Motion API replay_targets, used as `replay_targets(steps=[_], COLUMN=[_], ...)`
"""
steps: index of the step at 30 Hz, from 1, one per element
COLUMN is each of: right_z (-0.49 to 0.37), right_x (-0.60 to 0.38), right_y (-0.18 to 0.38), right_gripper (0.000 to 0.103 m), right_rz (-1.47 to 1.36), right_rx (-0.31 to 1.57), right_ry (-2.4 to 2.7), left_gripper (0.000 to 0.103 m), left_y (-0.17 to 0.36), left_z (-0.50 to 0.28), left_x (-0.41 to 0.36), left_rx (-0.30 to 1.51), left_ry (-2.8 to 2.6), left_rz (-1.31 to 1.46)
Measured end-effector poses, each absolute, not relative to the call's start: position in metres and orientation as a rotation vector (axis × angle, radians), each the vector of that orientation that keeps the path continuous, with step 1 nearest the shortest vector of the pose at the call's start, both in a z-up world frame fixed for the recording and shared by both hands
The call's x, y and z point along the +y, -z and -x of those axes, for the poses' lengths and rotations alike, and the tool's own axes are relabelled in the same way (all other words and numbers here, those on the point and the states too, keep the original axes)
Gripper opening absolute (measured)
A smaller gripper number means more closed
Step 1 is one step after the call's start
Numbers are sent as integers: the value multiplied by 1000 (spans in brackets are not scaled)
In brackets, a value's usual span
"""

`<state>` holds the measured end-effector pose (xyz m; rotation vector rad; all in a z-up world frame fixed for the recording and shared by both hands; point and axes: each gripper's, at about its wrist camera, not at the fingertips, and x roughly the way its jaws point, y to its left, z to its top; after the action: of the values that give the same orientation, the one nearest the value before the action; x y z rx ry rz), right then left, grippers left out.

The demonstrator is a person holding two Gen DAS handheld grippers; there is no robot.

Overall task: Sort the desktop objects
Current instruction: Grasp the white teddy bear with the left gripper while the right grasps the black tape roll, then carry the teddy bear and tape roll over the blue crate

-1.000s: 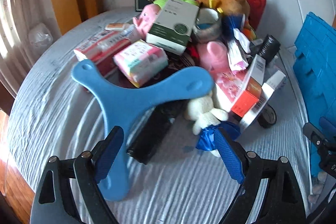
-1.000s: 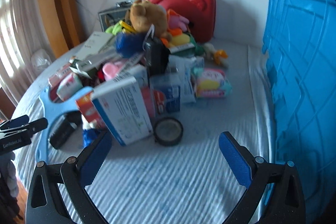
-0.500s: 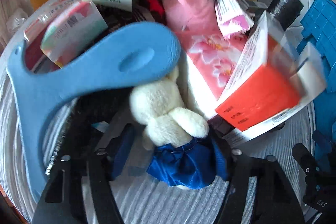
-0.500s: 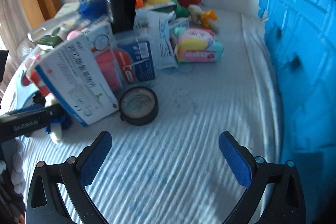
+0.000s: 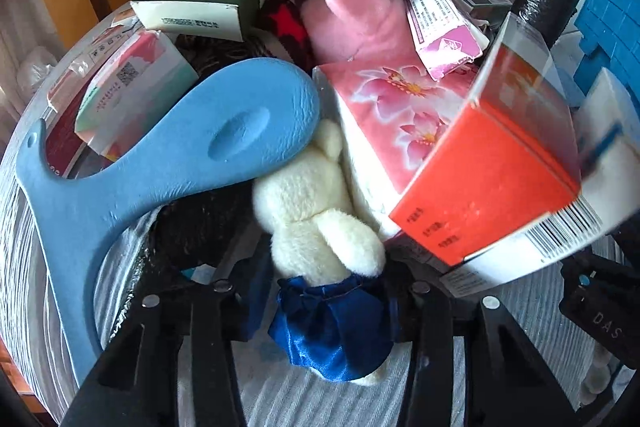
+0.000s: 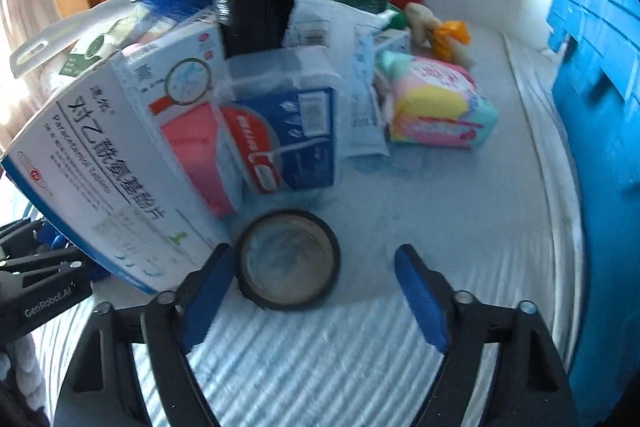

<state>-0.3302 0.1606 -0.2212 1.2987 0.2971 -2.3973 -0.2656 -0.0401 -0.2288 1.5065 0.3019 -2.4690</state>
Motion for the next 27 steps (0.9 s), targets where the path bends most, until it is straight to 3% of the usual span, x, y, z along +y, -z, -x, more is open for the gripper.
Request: replay_targets(steps=[1,4,16,27], right_z=[328,317,294,249], right_x=[158,149,157,183], right_y=[220,219,213,123], right_gripper=[54,54,55,55], right_rz=[-1288,-1267,-1283,-984], right_rx=[307,392,397,294], right_ry=[2389,2388,2379,2483], left_gripper=[38,37,36,36], left_y=[228,227,200,111], left_z=[263,253,212,190], left_x=[-41,-43,-30,10], left_rx=[304,344,277,160], left_ry=[2470,2476,2538,2716], left_rz=[-1505,-1503,-1443,-1179])
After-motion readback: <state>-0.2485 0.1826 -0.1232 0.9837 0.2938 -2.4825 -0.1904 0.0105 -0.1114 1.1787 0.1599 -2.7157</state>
